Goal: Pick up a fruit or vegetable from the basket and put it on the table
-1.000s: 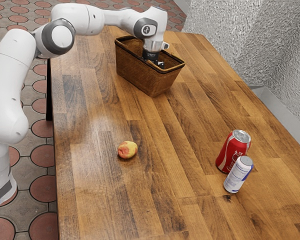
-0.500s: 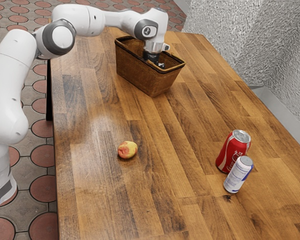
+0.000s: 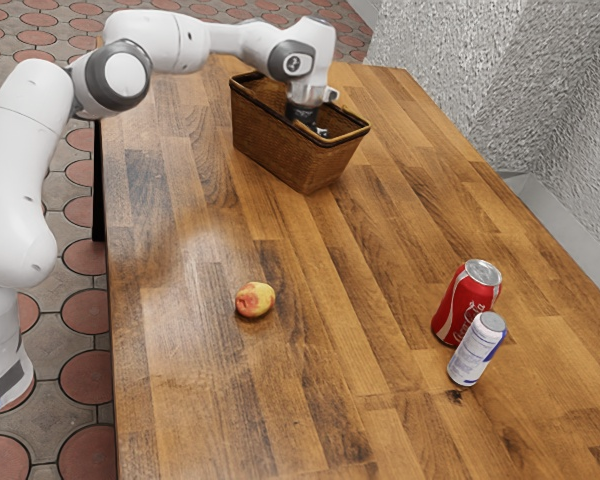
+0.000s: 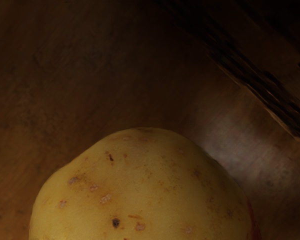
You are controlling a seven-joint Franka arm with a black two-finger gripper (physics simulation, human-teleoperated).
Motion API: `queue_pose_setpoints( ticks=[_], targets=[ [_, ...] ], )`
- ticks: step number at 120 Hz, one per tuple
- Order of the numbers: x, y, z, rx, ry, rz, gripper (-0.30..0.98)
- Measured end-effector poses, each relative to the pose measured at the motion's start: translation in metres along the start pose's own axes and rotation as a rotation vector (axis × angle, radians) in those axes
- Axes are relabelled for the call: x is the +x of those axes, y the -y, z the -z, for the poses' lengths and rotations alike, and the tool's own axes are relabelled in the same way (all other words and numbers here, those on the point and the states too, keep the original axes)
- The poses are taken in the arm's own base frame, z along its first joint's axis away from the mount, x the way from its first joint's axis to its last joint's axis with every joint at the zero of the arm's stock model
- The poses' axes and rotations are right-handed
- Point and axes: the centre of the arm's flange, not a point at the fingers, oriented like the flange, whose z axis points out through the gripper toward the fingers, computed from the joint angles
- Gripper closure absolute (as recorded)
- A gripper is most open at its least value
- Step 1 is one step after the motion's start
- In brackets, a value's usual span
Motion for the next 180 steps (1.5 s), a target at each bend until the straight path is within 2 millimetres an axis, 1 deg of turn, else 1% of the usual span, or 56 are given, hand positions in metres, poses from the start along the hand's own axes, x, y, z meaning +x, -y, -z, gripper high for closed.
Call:
queue_pose_setpoints(
  ticks=[10,17,42,56,64,73,78,86,92,97,102,109,119,126,139,149,164,172,180],
  targets=[
    [0.003,0.005,0.002,-0.004,0.001,0.005,0.34],
    [0.005,0.007,0.004,-0.007,0.003,0.008,0.38],
    [0.009,0.016,0.017,-0.020,-0.001,0.015,0.37],
    [0.007,0.023,0.039,-0.056,0.004,0.018,0.37],
    [0.001,0.026,0.061,-0.085,0.001,0.010,0.37],
    [-0.012,0.030,0.098,-0.125,-0.013,-0.007,0.37],
    [-0.023,0.033,0.124,-0.150,-0.029,-0.020,0.37],
    [-0.052,0.031,0.171,-0.167,-0.089,-0.048,0.37],
    [-0.081,0.023,0.201,-0.181,-0.130,-0.085,0.37],
    [-0.105,0.014,0.219,-0.190,-0.156,-0.121,0.36],
    [-0.125,0.003,0.227,-0.195,-0.166,-0.160,0.36],
    [-0.151,-0.018,0.229,-0.197,-0.171,-0.223,0.37],
    [-0.174,-0.042,0.223,-0.205,-0.177,-0.307,0.37],
    [-0.176,-0.055,0.214,-0.210,-0.190,-0.346,0.37],
    [-0.174,-0.083,0.182,-0.202,-0.225,-0.414,0.37],
    [-0.177,-0.103,0.164,-0.214,-0.243,-0.478,0.37],
    [-0.190,-0.121,0.159,-0.223,-0.301,-0.574,0.37],
    [-0.193,-0.126,0.158,-0.220,-0.329,-0.613,0.37],
    [-0.190,-0.132,0.150,-0.221,-0.339,-0.648,0.29]
  ],
)
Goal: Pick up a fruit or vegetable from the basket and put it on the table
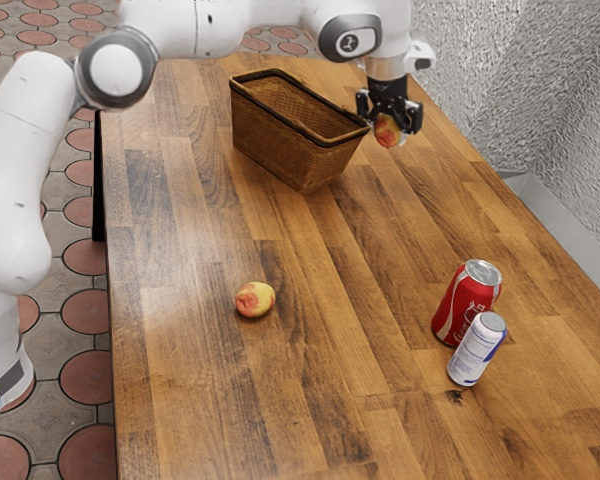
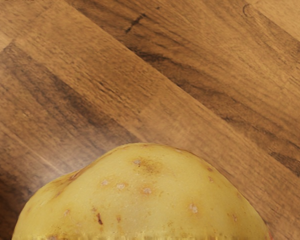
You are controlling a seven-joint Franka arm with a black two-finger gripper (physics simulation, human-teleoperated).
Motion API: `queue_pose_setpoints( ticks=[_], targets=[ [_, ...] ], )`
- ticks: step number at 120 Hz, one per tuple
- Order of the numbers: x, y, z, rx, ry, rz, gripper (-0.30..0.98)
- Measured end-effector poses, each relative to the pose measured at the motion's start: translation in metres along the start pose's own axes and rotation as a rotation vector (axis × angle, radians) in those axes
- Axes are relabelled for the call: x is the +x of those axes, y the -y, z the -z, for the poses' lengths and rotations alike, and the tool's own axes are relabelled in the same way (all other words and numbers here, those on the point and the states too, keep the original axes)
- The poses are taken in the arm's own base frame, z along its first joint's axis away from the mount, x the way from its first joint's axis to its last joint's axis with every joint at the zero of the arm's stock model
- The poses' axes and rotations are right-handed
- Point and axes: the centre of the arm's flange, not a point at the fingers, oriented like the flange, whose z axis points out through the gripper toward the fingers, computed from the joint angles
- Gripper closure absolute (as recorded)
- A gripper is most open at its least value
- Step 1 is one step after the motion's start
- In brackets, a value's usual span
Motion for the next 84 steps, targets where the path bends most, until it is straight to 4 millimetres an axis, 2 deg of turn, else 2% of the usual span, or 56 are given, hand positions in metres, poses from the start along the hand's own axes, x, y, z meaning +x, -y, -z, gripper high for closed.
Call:
queue_pose_setpoints(
  ticks=[13,32,35,38,43,48,53,57,64,69,75,84],
  targets=[
    [0.000,-0.004,-0.012,-0.015,0.000,-0.057,0.14],
    [0.002,-0.006,-0.011,-0.018,-0.018,-0.117,0.04],
    [0.005,0.000,-0.009,-0.012,-0.022,-0.116,0.04],
    [0.014,0.018,-0.004,-0.001,-0.029,-0.096,0.03],
    [0.028,0.069,0.032,0.026,-0.048,-0.031,0.02],
    [0.033,0.129,0.086,0.094,-0.066,0.065,0.02],
    [0.024,0.180,0.147,0.174,-0.083,0.159,0.01],
    [0.008,0.207,0.186,0.219,-0.060,0.221,0.01],
    [-0.025,0.230,0.232,0.241,0.028,0.287,0.01],
    [-0.048,0.225,0.248,0.265,0.096,0.290,0.00],
    [-0.069,0.201,0.253,0.326,0.167,0.261,0.00],
    [-0.079,0.214,0.245,0.359,0.267,0.262,0.00]
  ],
)
